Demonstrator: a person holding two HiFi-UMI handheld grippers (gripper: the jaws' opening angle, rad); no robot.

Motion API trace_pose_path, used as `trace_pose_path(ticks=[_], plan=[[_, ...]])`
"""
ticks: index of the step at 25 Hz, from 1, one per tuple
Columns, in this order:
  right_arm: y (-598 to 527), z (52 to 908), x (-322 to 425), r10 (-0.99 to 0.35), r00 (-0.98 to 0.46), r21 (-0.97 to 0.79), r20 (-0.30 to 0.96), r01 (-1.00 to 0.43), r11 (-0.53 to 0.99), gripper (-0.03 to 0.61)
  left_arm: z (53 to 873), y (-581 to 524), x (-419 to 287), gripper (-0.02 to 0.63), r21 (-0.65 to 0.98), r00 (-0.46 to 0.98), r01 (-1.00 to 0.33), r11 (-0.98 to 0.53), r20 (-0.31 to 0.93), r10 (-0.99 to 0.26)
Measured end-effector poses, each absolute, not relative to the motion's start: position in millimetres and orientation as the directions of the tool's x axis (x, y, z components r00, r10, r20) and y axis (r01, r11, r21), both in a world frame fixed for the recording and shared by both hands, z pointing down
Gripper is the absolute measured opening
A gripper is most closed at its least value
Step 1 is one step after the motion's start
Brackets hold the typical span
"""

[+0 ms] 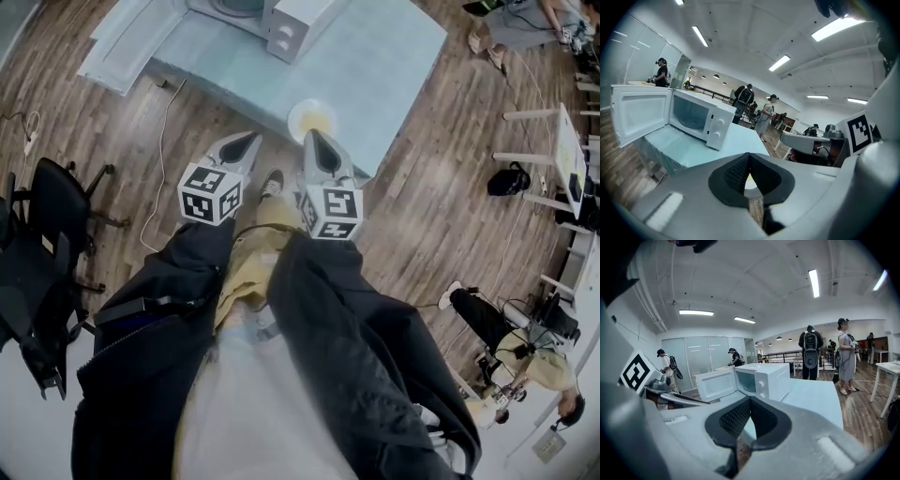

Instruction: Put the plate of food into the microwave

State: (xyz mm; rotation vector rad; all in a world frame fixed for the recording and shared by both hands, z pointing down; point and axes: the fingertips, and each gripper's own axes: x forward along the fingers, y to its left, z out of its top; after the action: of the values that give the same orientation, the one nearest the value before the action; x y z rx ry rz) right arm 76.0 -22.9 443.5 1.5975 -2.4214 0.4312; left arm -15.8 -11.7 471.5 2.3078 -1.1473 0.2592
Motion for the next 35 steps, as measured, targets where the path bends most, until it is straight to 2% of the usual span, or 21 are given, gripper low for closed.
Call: trace_pose_path(ticks=[14, 24, 35], plan=[[-82.9, 481.1, 141.1, -0.848, -0.332, -0.148, 0.413, -0.943, 0.298, -0.002, 517.2, -59.1, 37.3, 0.002, 0.432, 0.664, -0.748, -0.504, 0.499, -0.557], [-67.3, 514.4, 151.6, -0.812, -0.243, -0.149, 0.531, -0.970, 0.192, -0.002, 568.4, -51.7, 56.8, 0.002, 0.531, 0.739, -0.668, -0.521, 0.555, -0.382], [-55.9, 547.4, 152.5, -0.761, -0.214, -0.134, 0.612, -0.977, 0.166, -0.002, 611.0, -32.1, 65.4, 0.002, 0.597, 0.761, -0.634, -0.491, 0.592, -0.264]])
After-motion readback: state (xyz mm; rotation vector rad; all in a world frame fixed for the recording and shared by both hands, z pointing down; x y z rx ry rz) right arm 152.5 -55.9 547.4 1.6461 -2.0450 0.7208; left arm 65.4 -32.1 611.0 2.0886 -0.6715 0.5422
